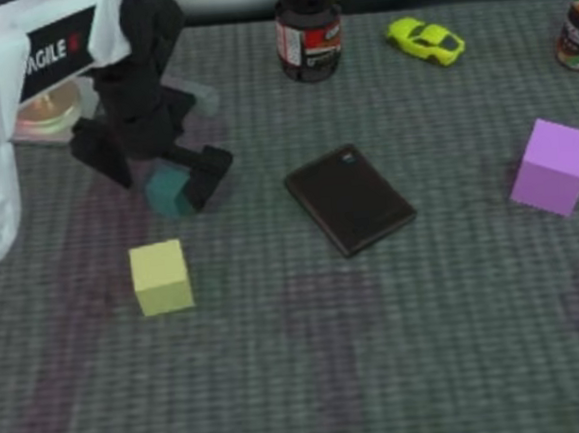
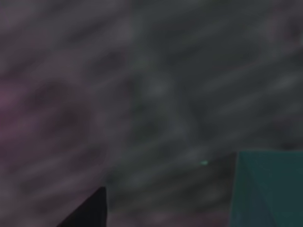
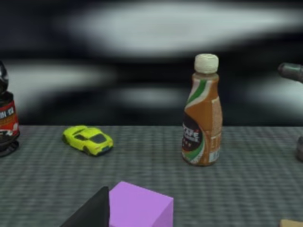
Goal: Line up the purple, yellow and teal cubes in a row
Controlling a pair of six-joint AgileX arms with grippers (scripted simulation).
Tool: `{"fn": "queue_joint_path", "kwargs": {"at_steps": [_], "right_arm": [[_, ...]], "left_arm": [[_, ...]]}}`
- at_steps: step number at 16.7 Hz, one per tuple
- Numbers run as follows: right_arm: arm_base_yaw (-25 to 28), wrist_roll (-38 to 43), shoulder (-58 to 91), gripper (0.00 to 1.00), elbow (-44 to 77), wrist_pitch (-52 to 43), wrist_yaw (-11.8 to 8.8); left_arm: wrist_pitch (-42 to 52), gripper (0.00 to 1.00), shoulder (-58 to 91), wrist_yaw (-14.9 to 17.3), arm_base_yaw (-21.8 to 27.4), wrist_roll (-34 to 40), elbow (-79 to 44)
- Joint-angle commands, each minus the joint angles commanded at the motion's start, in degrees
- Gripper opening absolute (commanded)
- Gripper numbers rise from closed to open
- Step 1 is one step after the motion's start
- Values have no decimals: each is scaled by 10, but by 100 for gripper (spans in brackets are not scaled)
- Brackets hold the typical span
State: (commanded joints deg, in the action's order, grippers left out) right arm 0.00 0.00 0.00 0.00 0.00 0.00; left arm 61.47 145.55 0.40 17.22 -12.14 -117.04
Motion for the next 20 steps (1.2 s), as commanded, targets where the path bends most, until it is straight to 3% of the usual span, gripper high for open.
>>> {"fn": "queue_joint_path", "kwargs": {"at_steps": [4,17,20], "right_arm": [[0,0,0,100,0,0,0],[0,0,0,100,0,0,0],[0,0,0,100,0,0,0]], "left_arm": [[-1,100,0,0,0,0,1],[-1,2,0,0,0,0,1],[-1,0,0,0,0,0,1]]}}
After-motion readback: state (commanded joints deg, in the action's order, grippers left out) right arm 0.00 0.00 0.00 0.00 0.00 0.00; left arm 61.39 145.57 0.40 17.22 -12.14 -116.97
